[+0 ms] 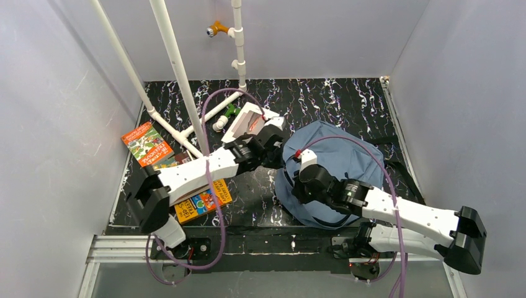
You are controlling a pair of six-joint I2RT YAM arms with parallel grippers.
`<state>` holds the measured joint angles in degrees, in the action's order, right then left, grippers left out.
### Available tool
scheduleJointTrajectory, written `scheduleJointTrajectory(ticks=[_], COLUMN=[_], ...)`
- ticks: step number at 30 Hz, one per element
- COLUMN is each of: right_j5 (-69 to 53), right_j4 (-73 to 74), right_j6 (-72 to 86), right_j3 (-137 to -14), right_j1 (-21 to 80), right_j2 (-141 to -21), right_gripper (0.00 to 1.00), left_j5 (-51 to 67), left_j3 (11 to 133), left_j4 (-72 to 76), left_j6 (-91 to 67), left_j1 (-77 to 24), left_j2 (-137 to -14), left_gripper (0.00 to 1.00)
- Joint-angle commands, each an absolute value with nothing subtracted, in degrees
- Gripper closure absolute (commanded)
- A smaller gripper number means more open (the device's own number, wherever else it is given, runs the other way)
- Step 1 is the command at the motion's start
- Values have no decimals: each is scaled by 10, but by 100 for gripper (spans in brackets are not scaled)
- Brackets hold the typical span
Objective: Pack the student bag
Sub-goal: Unzip the student bag at the center of the board.
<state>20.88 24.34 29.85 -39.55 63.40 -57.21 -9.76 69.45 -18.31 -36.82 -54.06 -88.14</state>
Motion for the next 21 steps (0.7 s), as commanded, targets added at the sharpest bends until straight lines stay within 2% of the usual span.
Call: scheduleJointTrajectory(ticks=[1,6,15,21], right_j5=[105,83,43,-17], right_j4=[267,277,277,227], right_j6=[360,392,403,395], right_j3=[-369,-330,-304,-276], right_j1=[636,637,639,643], right_j2=[-516,-474,-488,-489], right_gripper=[99,99,99,99], left_j5=[-188,-180,-230,-152], left_j3=[782,852,987,1073], left_j4=[-197,-181,-229,-240], left_j6=[-321,-281,-201,-166], left_j1=[-526,-513,-485,-466], left_j2=[-956,-1035,-1138,-1164], left_gripper=[100,100,100,100])
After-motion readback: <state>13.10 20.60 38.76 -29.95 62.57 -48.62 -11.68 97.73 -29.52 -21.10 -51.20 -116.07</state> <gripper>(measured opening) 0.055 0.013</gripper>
